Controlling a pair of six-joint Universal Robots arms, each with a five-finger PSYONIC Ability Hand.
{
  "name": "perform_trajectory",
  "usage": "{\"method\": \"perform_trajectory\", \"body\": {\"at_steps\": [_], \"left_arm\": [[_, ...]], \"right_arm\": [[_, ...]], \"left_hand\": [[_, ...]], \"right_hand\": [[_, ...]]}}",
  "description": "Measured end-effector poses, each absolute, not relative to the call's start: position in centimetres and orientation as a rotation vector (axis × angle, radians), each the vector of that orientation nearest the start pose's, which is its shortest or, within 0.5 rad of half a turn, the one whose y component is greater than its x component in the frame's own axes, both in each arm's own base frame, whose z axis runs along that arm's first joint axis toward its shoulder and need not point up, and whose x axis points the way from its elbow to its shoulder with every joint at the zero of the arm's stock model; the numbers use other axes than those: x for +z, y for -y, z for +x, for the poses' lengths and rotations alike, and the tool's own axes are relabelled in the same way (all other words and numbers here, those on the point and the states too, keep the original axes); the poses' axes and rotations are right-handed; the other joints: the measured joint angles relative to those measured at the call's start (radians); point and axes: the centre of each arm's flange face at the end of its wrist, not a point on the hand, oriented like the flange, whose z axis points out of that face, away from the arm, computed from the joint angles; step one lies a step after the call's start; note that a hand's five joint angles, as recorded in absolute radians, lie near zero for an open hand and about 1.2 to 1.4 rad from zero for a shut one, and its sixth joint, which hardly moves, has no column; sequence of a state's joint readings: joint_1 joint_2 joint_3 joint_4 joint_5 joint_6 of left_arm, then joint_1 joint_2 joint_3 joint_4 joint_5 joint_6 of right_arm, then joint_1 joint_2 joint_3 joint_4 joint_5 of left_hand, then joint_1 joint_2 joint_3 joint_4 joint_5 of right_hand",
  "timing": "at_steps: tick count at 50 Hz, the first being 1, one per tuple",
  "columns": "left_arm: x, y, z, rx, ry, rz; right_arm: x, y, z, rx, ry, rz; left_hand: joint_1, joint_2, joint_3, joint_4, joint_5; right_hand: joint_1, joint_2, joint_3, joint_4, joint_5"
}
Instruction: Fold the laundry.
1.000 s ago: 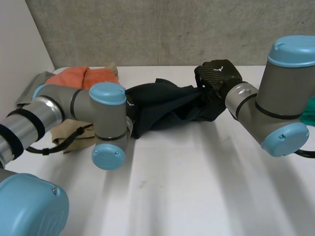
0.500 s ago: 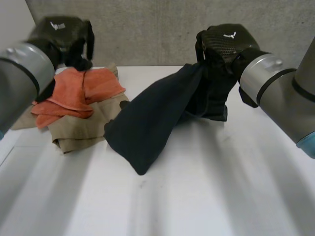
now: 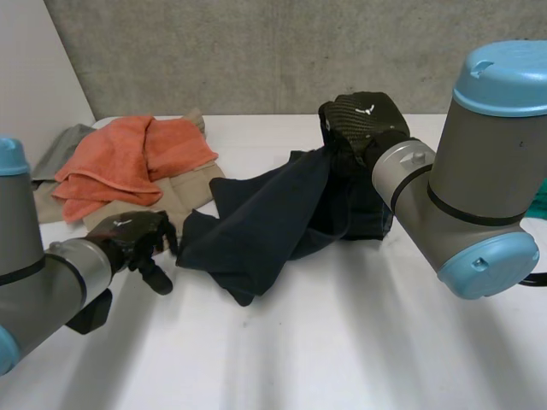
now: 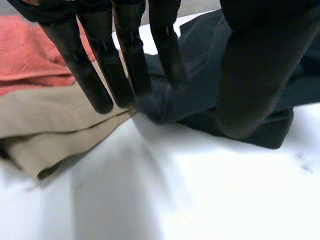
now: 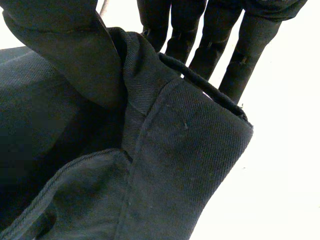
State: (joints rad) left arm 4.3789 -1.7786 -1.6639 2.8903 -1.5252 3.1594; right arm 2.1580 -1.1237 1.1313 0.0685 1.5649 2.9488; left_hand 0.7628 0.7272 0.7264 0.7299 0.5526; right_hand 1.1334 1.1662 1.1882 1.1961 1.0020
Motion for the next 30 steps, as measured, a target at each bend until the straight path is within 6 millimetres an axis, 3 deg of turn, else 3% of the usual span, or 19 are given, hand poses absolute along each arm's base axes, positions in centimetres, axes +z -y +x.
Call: {"method": "perform_trajectory", "body": {"at_steps": [2, 5, 10, 13, 20, 30], "left_arm": [[20.3, 22.7, -21.8, -1.585, -2.893, 0.534], [19.8, 22.4, -21.7, -1.551, -2.941, 0.562], [18.4, 21.2, -22.8, -1.447, -3.079, 0.697], [17.1, 21.2, -23.8, -1.398, -3.133, 0.765], [15.5, 23.7, -25.9, -1.446, -3.074, 0.760], [17.1, 27.0, -29.7, -1.663, -2.886, 0.686]], "right_arm": [[28.0, 26.5, 33.4, -1.952, -1.954, -0.794], [28.1, 26.6, 33.4, -1.972, -1.948, -0.775], [28.5, 26.3, 33.7, -1.989, -1.931, -0.744], [28.8, 25.8, 34.0, -1.981, -1.918, -0.737], [29.7, 24.6, 34.0, -1.967, -1.884, -0.721], [29.9, 24.1, 33.4, -1.953, -1.886, -0.720]], "left_hand": [[0.086, 0.092, 0.091, 0.089, 0.088], [0.042, 0.079, 0.079, 0.077, 0.077], [-0.474, -0.402, -0.402, -0.414, -0.411], [-0.529, -0.489, -0.487, -0.501, -0.498], [-0.551, -0.521, -0.511, -0.528, -0.498], [-0.551, -0.521, -0.511, -0.528, -0.498]], "right_hand": [[0.000, 0.000, 0.000, 0.000, 0.000], [0.000, 0.000, 0.000, 0.000, 0.000], [0.000, 0.000, 0.000, 0.000, 0.000], [0.000, 0.000, 0.000, 0.000, 0.000], [0.000, 0.000, 0.000, 0.000, 0.000], [0.000, 0.000, 0.000, 0.000, 0.000]]}}
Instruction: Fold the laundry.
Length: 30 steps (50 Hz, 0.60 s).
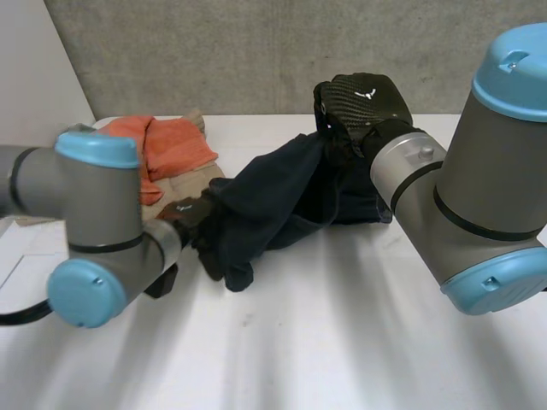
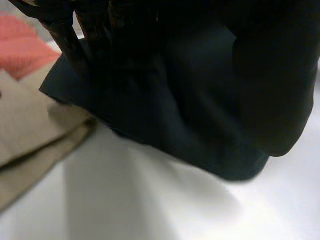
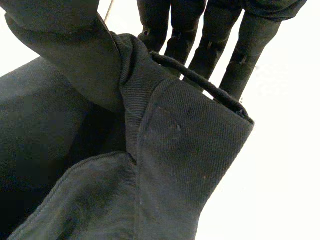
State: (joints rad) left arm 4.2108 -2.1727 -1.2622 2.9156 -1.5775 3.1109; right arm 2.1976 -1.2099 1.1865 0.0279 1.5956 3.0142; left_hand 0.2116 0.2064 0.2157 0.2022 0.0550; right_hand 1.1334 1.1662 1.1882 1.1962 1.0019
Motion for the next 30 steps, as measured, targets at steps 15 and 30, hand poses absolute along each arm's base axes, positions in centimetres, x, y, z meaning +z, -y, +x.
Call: {"method": "perform_trajectory", "body": {"at_steps": [15, 30], "left_arm": [[16.2, 25.5, -34.7, -1.573, -2.989, 0.809], [18.2, 27.3, -35.5, -1.804, -2.782, 0.608]], "right_arm": [[29.2, 24.7, 32.7, -1.935, -1.921, -0.687], [30.7, 26.0, 30.5, -1.980, -1.932, -0.586]], "left_hand": [[0.139, 0.120, 0.109, 0.127, 0.104], [0.928, 0.985, 0.967, 0.994, 0.930]], "right_hand": [[0.000, 0.000, 0.000, 0.000, 0.000], [0.000, 0.000, 0.000, 0.000, 0.000]]}}
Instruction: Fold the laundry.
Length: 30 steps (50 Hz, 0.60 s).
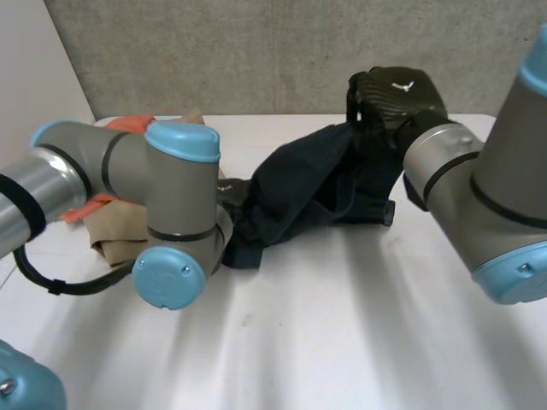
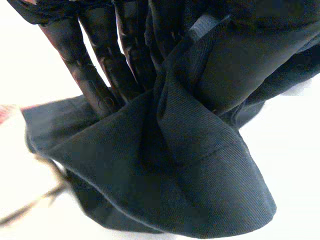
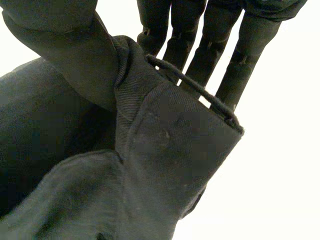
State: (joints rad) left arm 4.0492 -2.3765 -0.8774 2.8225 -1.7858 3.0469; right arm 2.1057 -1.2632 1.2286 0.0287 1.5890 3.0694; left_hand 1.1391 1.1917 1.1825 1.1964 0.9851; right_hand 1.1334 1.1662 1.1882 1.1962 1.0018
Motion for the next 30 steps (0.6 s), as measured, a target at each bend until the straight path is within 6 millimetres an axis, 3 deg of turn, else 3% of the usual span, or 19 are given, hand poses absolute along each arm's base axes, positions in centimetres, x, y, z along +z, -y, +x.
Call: {"method": "perform_trajectory", "body": {"at_steps": [4, 6, 9, 15, 19, 23, 27, 30], "left_arm": [[22.1, 27.6, -33.6, -1.888, -2.708, 0.572], [25.0, 27.6, -32.3, -1.961, -2.647, 0.570], [30.9, 26.7, -29.8, -2.131, -2.491, 0.592], [42.2, 22.7, -25.7, -2.498, -2.071, 0.618], [48.0, 19.8, -24.0, -2.690, -1.835, 0.570], [51.4, 18.3, -23.3, -2.802, -1.700, 0.519], [52.5, 18.8, -23.6, -2.834, -1.665, 0.503], [51.9, 20.7, -24.7, -2.814, -1.690, 0.510]], "right_arm": [[31.7, 26.6, 29.5, -2.034, -1.915, -0.605], [32.4, 26.8, 29.1, -2.070, -1.900, -0.644], [33.6, 26.7, 28.5, -2.131, -1.867, -0.727], [37.8, 25.8, 27.3, -2.290, -1.752, -0.845], [41.6, 24.9, 26.4, -2.402, -1.646, -0.812], [44.7, 24.2, 25.7, -2.474, -1.561, -0.752], [46.0, 24.2, 25.4, -2.489, -1.537, -0.718], [45.7, 25.0, 25.6, -2.466, -1.566, -0.706]], "left_hand": [[0.000, 0.000, 0.000, 0.000, 0.000], [0.000, 0.000, 0.000, 0.000, 0.000], [0.000, 0.002, 0.000, 0.001, 0.000], [0.007, 0.003, 0.000, 0.001, 0.006], [0.007, 0.004, 0.008, 0.001, 0.006], [0.007, 0.004, 0.008, 0.001, 0.006], [0.007, 0.004, 0.008, 0.001, 0.006], [0.007, 0.004, 0.008, 0.001, 0.006]], "right_hand": [[0.000, 0.000, 0.000, 0.000, 0.000], [0.000, 0.000, 0.000, 0.000, 0.000], [0.000, 0.000, 0.000, 0.000, 0.000], [0.000, 0.000, 0.000, 0.000, 0.000], [0.000, 0.000, 0.000, 0.000, 0.000], [0.000, 0.000, 0.000, 0.000, 0.000], [0.000, 0.000, 0.000, 0.000, 0.000], [0.000, 0.000, 0.000, 0.000, 0.000]]}}
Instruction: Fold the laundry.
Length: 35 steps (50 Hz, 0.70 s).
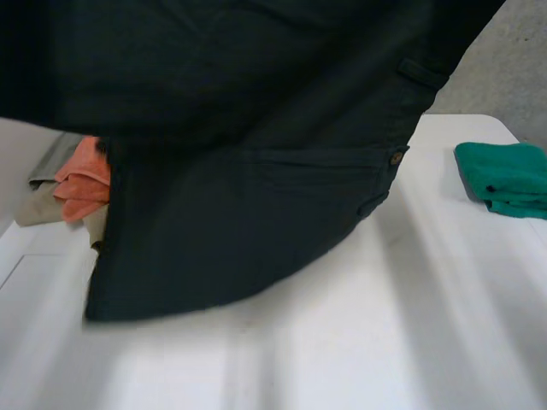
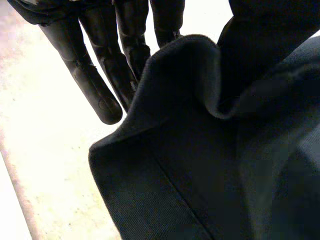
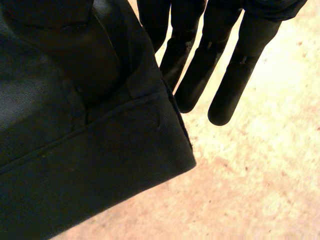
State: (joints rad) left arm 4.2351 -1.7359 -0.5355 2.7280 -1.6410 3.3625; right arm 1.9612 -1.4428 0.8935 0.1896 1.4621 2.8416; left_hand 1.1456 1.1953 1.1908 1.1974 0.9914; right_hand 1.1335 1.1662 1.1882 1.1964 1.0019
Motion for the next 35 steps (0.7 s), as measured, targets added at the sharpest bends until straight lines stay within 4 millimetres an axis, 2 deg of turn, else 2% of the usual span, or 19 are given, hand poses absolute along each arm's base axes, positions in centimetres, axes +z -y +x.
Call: {"method": "perform_trajectory", "body": {"at_steps": [5, 7, 10, 12, 15, 16, 17, 18, 21, 22, 24, 25, 26, 27, 28, 29, 30, 35], "left_arm": [[48.1, 25.5, -27.4, -2.720, -1.797, 0.563], [45.2, 28.2, -28.8, -2.658, -1.864, 0.603], [41.8, 30.9, -30.3, -2.598, -1.926, 0.645], [38.5, 33.1, -31.5, -2.552, -1.974, 0.679], [34.8, 35.4, -32.7, -2.519, -2.002, 0.703], [34.2, 35.8, -32.9, -2.515, -2.003, 0.705], [32.1, 37.3, -33.5, -2.509, -1.998, 0.710], [31.6, 37.6, -33.7, -2.510, -1.994, 0.711], [28.7, 39.6, -34.5, -2.519, -1.950, 0.707], [28.3, 39.9, -34.6, -2.522, -1.940, 0.705], [27.0, 40.9, -35.0, -2.531, -1.907, 0.701], [26.6, 41.2, -35.2, -2.535, -1.893, 0.698], [26.2, 41.5, -35.3, -2.539, -1.881, 0.696], [26.0, 41.6, -35.3, -2.540, -1.875, 0.695], [25.7, 41.8, -35.4, -2.539, -1.869, 0.694], [25.6, 41.9, -35.4, -2.539, -1.864, 0.693], [25.6, 41.9, -35.4, -2.537, -1.860, 0.690], [26.8, 41.6, -34.9, -2.526, -1.861, 0.671]], "right_arm": [[42.2, 27.9, 26.6, -2.365, -1.703, -0.716], [39.7, 29.2, 27.2, -2.306, -1.784, -0.727], [36.8, 30.7, 28.0, -2.256, -1.862, -0.731], [34.1, 32.0, 28.8, -2.233, -1.924, -0.727], [31.2, 33.4, 29.7, -2.246, -1.963, -0.719], [30.7, 33.7, 29.9, -2.253, -1.967, -0.719], [28.7, 34.9, 30.6, -2.294, -1.973, -0.714], [28.4, 35.0, 30.8, -2.302, -1.973, -0.713], [25.2, 36.9, 32.0, -2.412, -1.936, -0.711], [24.6, 37.4, 32.3, -2.443, -1.916, -0.710], [22.9, 38.6, 33.2, -2.540, -1.837, -0.711], [22.4, 38.9, 33.5, -2.571, -1.806, -0.710], [21.6, 39.5, 33.9, -2.630, -1.742, -0.705], [21.2, 39.8, 34.1, -2.660, -1.708, -0.702], [20.7, 40.3, 34.5, -2.705, -1.653, -0.698], [20.3, 40.6, 34.6, -2.732, -1.617, -0.695], [19.9, 41.0, 34.8, -2.764, -1.572, -0.693], [20.2, 41.5, 34.6, -2.765, -1.533, -0.691]], "left_hand": [[0.000, 0.000, 0.000, 0.000, 0.000], [0.000, 0.000, 0.000, 0.000, 0.000], [0.000, 0.001, 0.000, 0.000, 0.000], [0.000, 0.001, 0.000, 0.000, 0.000], [0.000, 0.001, 0.000, 0.000, 0.004], [0.000, 0.001, 0.000, 0.000, 0.004], [0.000, 0.001, 0.000, 0.000, 0.009], [0.000, 0.001, 0.000, 0.000, 0.009], [0.000, 0.001, 0.000, 0.000, 0.009], [0.000, 0.001, 0.000, 0.000, 0.009], [-0.067, -0.100, -0.083, -0.088, -0.061], [-0.231, -0.235, -0.231, -0.238, -0.207], [-0.452, -0.427, -0.420, -0.432, -0.399], [-0.452, -0.427, -0.420, -0.432, -0.399], [-0.699, -0.658, -0.627, -0.645, -0.611], [-0.699, -0.658, -0.627, -0.645, -0.611], [-0.948, -0.929, -0.924, -0.942, -0.898], [-0.956, -0.991, -0.984, -1.000, -0.943]], "right_hand": [[0.000, 0.000, 0.000, 0.000, 0.001], [0.000, 0.000, 0.000, 0.000, 0.010], [0.000, 0.000, 0.000, 0.000, 0.011], [0.000, 0.000, 0.000, 0.000, 0.011], [0.000, 0.000, 0.000, 0.000, 0.011], [0.000, 0.000, 0.000, 0.000, 0.011], [0.000, 0.000, 0.000, 0.000, 0.011], [0.000, 0.000, 0.000, 0.000, 0.011], [0.000, 0.000, 0.000, 0.000, 0.011], [-0.031, -0.039, -0.044, -0.043, -0.031], [-0.352, -0.379, -0.379, -0.376, -0.374], [-0.475, -0.503, -0.498, -0.494, -0.476], [-0.674, -0.703, -0.674, -0.668, -0.683], [-0.775, -0.805, -0.797, -0.778, -0.792], [-0.860, -0.888, -0.892, -0.895, -0.893], [-0.898, -0.930, -0.940, -0.942, -0.934], [-0.914, -0.959, -0.975, -0.978, -0.953], [-0.914, -0.960, -0.979, -0.986, -0.953]]}}
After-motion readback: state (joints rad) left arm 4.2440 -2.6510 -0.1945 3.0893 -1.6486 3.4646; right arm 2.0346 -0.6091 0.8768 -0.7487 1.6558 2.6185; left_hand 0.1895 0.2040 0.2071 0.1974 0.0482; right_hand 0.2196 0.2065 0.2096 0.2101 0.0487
